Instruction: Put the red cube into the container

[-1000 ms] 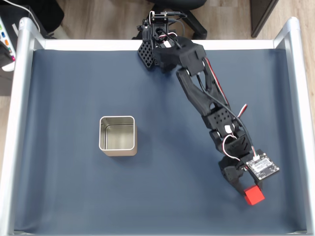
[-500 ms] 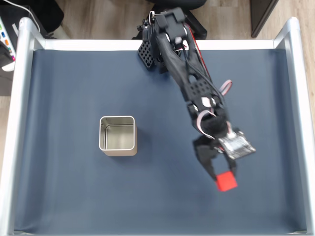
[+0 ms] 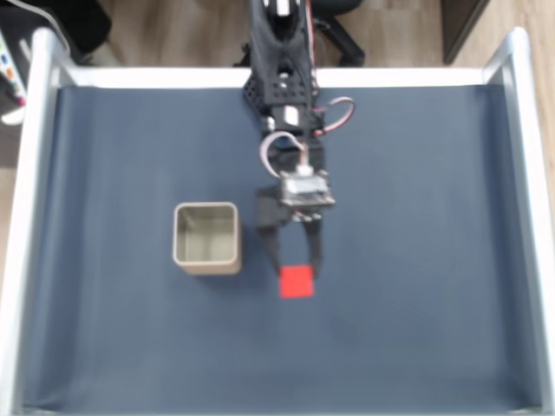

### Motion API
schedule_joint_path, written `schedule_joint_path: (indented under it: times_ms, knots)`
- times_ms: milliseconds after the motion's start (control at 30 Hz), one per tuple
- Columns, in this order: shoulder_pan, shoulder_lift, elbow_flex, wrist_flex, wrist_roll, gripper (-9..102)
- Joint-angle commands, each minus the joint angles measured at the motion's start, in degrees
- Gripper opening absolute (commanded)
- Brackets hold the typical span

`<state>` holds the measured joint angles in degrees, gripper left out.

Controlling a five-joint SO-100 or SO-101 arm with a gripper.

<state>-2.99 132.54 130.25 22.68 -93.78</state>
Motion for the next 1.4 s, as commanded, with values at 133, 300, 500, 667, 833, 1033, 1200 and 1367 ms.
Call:
schedule_joint_path:
  times_ms: [133,300,500,667,833,1033,1200,1367]
  knots:
    - [9.8,7.6,3.4,0.2,-1.7,0]
    - [12.5,13.3,7.1,1.4,-2.0,0]
    - [16.1,18.2,11.2,3.4,-1.7,0]
    - [19.7,20.6,14.9,3.3,-2.2,0]
    - [22.1,22.2,18.4,3.0,-2.0,0]
    - [23.2,25.0,22.3,3.0,-1.8,0]
    - [23.9,26.5,25.6,1.5,-2.2,0]
    - [24.6,26.5,27.2,-0.4,-2.6,0]
